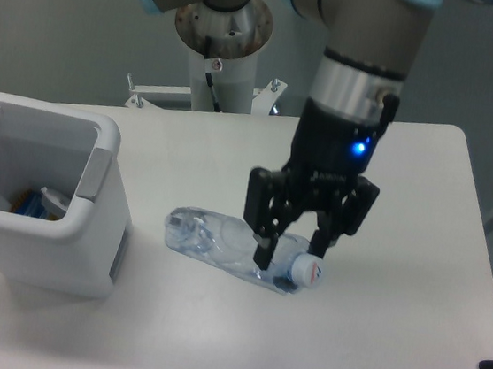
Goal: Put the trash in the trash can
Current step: 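Lift the bottle and carry it over the trash bin, then lower the bottle into the bin and open the gripper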
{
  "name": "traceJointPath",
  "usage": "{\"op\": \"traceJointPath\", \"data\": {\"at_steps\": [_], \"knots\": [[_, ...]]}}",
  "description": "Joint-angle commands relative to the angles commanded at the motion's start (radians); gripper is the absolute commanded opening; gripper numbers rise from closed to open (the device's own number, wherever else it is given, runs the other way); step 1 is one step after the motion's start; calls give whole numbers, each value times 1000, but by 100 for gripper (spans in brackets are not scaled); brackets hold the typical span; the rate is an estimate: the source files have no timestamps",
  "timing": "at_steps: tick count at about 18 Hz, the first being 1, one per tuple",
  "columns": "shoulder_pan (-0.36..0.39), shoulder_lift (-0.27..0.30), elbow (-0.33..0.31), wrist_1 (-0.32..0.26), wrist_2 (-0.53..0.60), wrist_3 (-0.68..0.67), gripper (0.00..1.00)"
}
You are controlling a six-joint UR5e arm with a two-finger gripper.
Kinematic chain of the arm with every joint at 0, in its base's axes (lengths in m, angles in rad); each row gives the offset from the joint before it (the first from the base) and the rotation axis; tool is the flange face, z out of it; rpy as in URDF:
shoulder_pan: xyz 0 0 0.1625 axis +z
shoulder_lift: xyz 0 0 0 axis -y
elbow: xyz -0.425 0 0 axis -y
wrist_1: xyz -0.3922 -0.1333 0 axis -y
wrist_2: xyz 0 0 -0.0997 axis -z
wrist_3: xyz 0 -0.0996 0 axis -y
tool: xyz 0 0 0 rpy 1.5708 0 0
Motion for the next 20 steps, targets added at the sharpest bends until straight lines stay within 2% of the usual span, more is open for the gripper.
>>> {"op": "traceJointPath", "data": {"at_steps": [5,11,20], "knots": [[-35,40,-6,0,-126,-45,48],[-152,74,-63,2,-126,-31,48],[-199,121,-204,11,-118,28,48]]}}
